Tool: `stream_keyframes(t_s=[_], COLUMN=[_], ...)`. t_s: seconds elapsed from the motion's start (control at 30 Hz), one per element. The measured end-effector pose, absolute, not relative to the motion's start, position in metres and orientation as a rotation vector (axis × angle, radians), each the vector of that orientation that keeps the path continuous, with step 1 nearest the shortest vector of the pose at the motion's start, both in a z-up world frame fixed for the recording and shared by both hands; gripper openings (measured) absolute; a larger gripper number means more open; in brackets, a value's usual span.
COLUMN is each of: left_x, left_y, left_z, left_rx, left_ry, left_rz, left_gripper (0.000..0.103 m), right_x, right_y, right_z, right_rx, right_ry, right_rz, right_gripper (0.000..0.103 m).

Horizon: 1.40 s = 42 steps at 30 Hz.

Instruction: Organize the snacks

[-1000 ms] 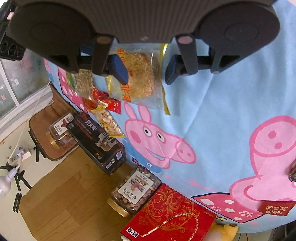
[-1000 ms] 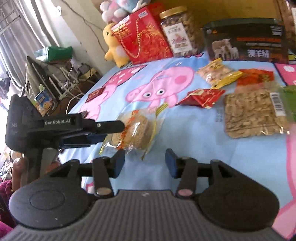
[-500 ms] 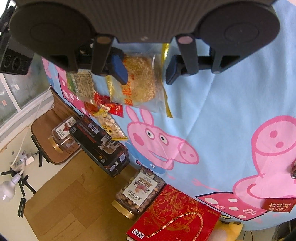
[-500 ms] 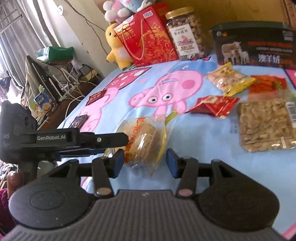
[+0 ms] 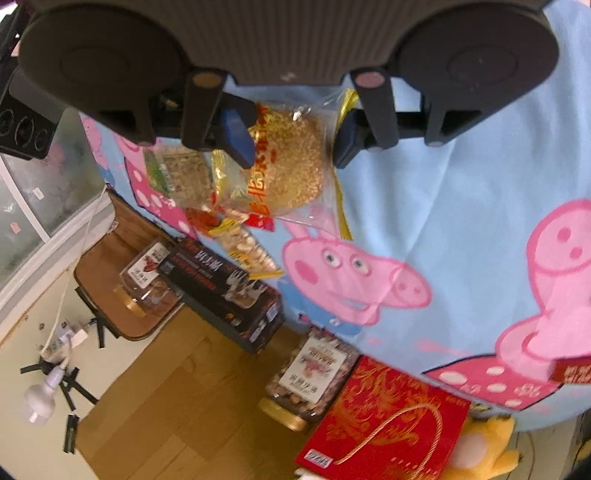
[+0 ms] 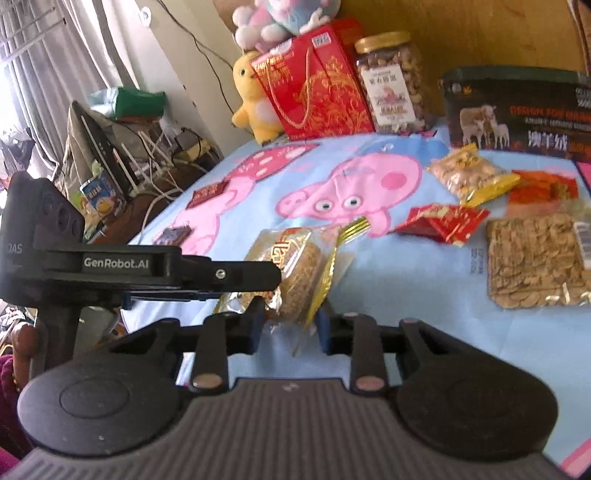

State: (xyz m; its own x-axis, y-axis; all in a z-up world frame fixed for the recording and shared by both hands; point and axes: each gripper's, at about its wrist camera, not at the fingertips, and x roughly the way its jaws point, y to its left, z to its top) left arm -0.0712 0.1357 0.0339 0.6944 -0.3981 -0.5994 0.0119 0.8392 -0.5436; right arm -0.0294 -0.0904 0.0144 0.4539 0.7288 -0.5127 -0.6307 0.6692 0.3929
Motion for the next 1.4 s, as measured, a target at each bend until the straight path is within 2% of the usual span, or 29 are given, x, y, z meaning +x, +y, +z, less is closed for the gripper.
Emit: stream_keyframes(t_s=[0.2, 0.4, 0.67, 0.97, 1.13, 1.2, 1.4], left_x=[-0.055, -0.021, 0.094, 0.209, 0.226, 0.223, 0.186], left_y=[0.125, 0.11, 0.059, 0.022, 0.018, 0.019, 0.038], left_z=[0.026, 0.063, 0.117, 0.091, 0.076, 0.074, 0.082], left_rx=[-0.536, -0.485, -0.393, -0.442, -0.452, -0.444, -0.496], left_ry=[0.839, 0.777, 0.675, 0.727, 0.759, 0.751, 0.726], left_rz=[-0.254, -0.32, -0.418, -0.435, -0.405, -0.403, -0.454], left_gripper=[0.047, 0.047, 0.049, 0.049, 0.054, 0.057, 0.058], right_x=[-0.021, -0.011, 0.063, 0.171, 0.189, 0.187, 0.153], right_y=[-0.098, -0.114, -0.142, -0.175, -0.181, -0.19, -0.23], right_z=[0.007, 0.032, 0.077, 0.071, 0.059, 0.058, 0.06], right_rx=[0.158, 0.17, 0.163, 0.281, 0.296, 0.315, 0.415], right_ry=[0.743, 0.641, 0.458, 0.491, 0.519, 0.505, 0.487], right_rz=[0.815, 0.797, 0.656, 0.494, 0.46, 0.434, 0.434], right_gripper=[0.032, 0.032, 0.032, 0.032, 0.036, 0.043, 0.043])
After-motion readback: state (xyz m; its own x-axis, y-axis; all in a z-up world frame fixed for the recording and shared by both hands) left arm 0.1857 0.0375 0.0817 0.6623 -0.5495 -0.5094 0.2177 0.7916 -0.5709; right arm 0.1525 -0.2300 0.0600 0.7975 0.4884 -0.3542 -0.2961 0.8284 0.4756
